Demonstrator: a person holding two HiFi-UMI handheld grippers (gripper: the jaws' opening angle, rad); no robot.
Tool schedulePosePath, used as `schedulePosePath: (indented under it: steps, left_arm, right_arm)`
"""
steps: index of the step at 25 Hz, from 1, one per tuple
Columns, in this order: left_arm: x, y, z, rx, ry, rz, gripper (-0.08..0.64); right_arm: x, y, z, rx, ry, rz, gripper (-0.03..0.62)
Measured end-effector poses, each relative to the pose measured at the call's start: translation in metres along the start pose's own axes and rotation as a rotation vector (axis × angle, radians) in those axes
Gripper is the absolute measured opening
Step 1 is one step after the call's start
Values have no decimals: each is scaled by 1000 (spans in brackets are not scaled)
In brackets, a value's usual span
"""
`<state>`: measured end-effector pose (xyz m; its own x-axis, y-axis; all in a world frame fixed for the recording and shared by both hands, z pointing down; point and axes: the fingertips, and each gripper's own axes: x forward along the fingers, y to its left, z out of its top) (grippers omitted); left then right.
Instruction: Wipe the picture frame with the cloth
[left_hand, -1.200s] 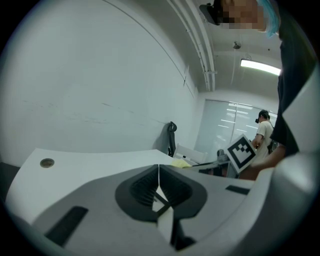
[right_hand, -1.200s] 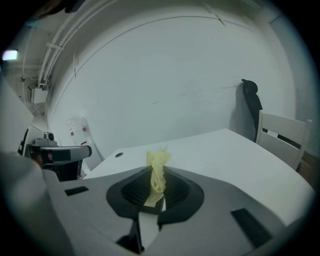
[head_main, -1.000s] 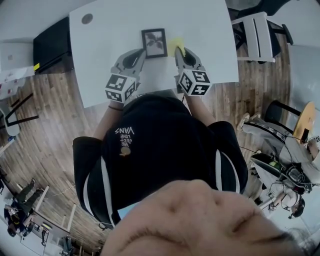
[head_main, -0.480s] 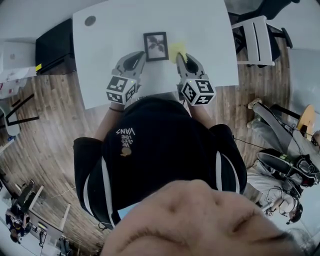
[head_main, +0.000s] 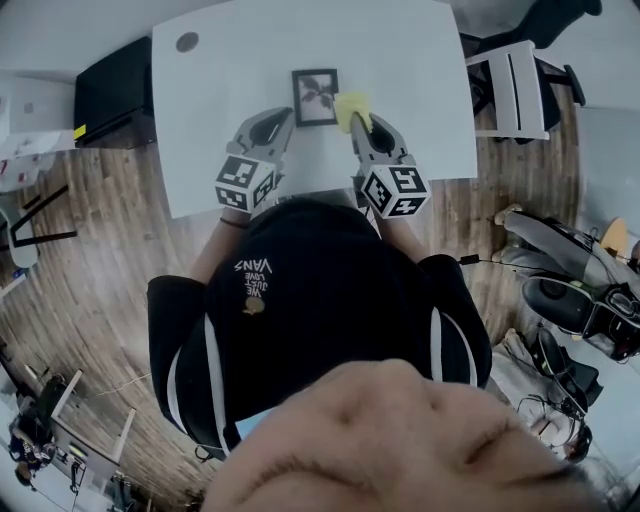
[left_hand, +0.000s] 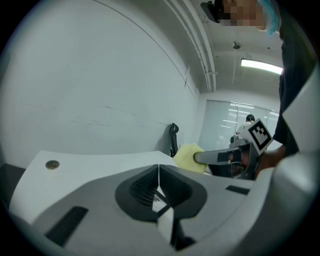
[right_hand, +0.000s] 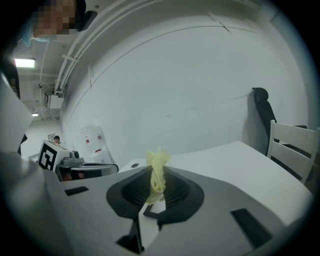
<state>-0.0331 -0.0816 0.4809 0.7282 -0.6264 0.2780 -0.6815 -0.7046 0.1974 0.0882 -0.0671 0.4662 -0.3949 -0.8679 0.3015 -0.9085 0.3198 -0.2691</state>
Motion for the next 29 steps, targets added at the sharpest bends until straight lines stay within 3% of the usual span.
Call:
schedulePosePath:
  steps: [29]
  left_arm:
    - [-3, 1, -2, -14, 1, 5, 17]
  right_arm:
    - [-1, -1, -2, -13, 9, -18, 48]
